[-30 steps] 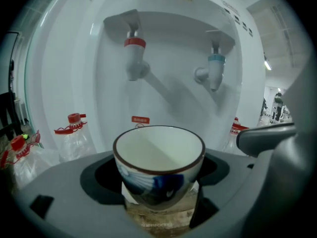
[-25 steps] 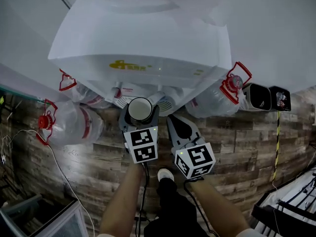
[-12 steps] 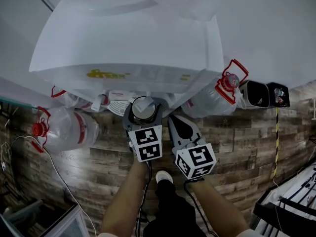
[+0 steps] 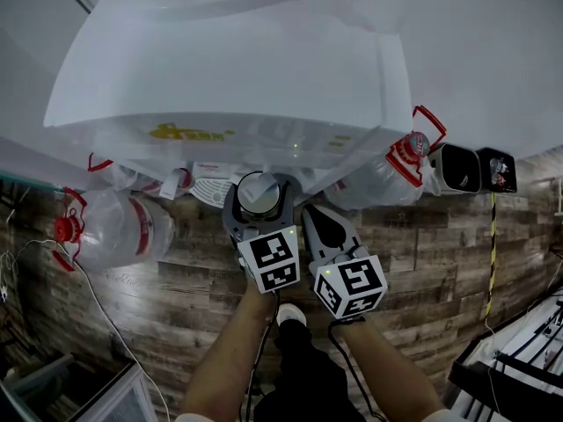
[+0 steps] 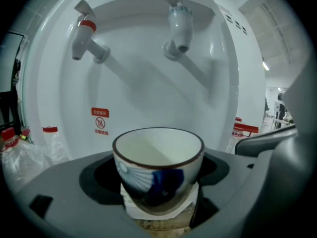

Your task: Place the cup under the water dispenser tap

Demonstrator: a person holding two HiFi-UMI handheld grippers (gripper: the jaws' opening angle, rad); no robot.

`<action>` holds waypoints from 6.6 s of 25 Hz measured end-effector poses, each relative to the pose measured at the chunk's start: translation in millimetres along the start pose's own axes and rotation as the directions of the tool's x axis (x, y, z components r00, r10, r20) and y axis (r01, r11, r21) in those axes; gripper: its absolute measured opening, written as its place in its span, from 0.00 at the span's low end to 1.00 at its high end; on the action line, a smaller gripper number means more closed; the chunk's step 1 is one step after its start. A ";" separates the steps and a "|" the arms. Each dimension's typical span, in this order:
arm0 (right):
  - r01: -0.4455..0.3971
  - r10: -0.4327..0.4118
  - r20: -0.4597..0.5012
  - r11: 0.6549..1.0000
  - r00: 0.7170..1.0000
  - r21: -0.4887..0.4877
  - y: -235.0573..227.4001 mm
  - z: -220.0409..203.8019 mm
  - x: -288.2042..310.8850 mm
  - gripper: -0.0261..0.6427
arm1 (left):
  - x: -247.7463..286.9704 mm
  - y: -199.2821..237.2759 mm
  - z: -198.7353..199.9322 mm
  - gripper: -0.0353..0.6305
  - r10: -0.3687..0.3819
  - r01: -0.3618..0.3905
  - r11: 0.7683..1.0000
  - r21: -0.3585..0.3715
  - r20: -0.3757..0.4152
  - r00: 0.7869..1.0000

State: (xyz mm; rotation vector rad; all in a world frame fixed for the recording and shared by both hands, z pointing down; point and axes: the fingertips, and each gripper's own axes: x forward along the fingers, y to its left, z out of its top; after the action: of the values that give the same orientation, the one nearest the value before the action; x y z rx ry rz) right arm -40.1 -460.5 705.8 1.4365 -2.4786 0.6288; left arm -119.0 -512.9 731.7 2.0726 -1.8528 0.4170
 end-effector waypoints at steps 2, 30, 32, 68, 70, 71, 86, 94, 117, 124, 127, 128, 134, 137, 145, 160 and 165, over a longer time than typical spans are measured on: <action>-0.001 0.001 -0.003 1.000 1.000 -0.001 0.5 -1.1 -0.3 0.07 | 0.4 -1.2 0.9 0.71 0.019 -0.019 1.000 0.018 0.019 1.000; 0.044 -0.044 -0.013 0.998 0.999 0.039 -13.7 -16.9 -15.9 0.07 | -2.1 1.0 2.6 0.71 0.013 -0.014 1.000 0.020 0.086 0.996; 0.045 -0.045 -0.014 0.998 0.999 0.038 -14.1 -17.5 -15.2 0.07 | -4.2 0.1 7.6 0.71 0.009 -0.013 0.999 0.036 0.117 0.993; 0.054 -0.054 0.000 0.997 0.999 0.059 -6.3 -22.8 -28.2 0.07 | -3.1 2.3 -3.6 0.71 0.040 -0.041 0.998 0.041 0.036 0.999; 0.057 -0.057 0.000 0.997 0.998 0.059 -6.8 -23.4 -30.6 0.07 | -4.8 2.0 -3.8 0.71 0.038 -0.039 0.998 0.040 0.035 0.999; 0.059 -0.059 -0.001 0.996 0.998 0.060 -7.4 -23.9 -31.6 0.07 | -5.3 1.3 -4.5 0.71 0.035 -0.036 0.999 0.040 0.032 0.999; 0.065 -0.065 -0.014 0.996 0.998 0.064 4.9 -18.8 -58.5 0.07 | -43.6 -4.5 -5.8 0.72 0.007 -0.007 0.999 0.045 -0.003 1.000; 0.055 -0.057 0.046 0.998 0.997 0.039 60.9 22.8 -161.7 0.07 | -170.8 -5.7 15.1 0.72 -0.013 0.014 0.999 0.046 -0.039 0.999; -0.024 0.034 0.125 0.996 0.992 -0.082 287.7 169.9 -570.8 0.07 | -681.5 -85.9 180.3 0.49 -0.211 0.214 0.972 0.094 -0.039 0.977; -0.081 0.097 0.091 0.982 0.991 -0.169 324.1 147.7 -676.0 0.07 | -787.4 -134.5 172.4 0.34 -0.244 0.244 0.966 0.085 -0.018 0.970; -0.090 0.103 0.083 0.984 0.991 -0.151 323.4 127.5 -724.3 0.07 | -830.6 -152.5 159.0 0.26 -0.217 0.216 0.974 0.072 0.015 0.976; -0.089 0.102 0.086 0.986 0.991 -0.140 322.3 122.5 -739.5 0.07 | -844.0 -158.2 153.2 0.22 -0.209 0.207 0.976 0.066 0.023 0.978; -0.092 0.106 0.115 0.988 0.988 -0.125 330.1 101.5 -821.1 0.07 | -917.7 -179.7 122.3 0.17 -0.140 0.138 0.990 0.032 0.063 0.988; -0.099 0.116 0.133 0.987 0.984 -0.130 337.4 93.3 -850.7 0.07 | -944.5 -185.5 113.7 0.15 -0.113 0.110 0.993 0.040 0.073 0.991; -0.101 0.122 0.153 0.986 0.981 -0.136 347.9 84.5 -892.5 0.07 | -989.2 -197.0 100.6 0.13 -0.107 0.101 0.992 0.070 0.081 0.991; -0.109 0.133 0.179 0.985 0.975 -0.137 348.1 91.4 -906.0 0.07 | -998.0 -211.2 96.0 0.13 -0.102 0.096 0.992 0.076 0.080 0.991; -0.107 0.130 0.186 0.986 0.974 -0.128 342.9 90.8 -908.1 0.07 | -995.1 -217.3 99.7 0.13 -0.113 0.107 0.991 0.080 0.086 0.990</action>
State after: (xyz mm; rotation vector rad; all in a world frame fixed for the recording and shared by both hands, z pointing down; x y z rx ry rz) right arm 124.4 350.0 189.5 1.3738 -2.7169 0.3716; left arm -14.5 359.2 206.4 2.2666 -1.7868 0.3767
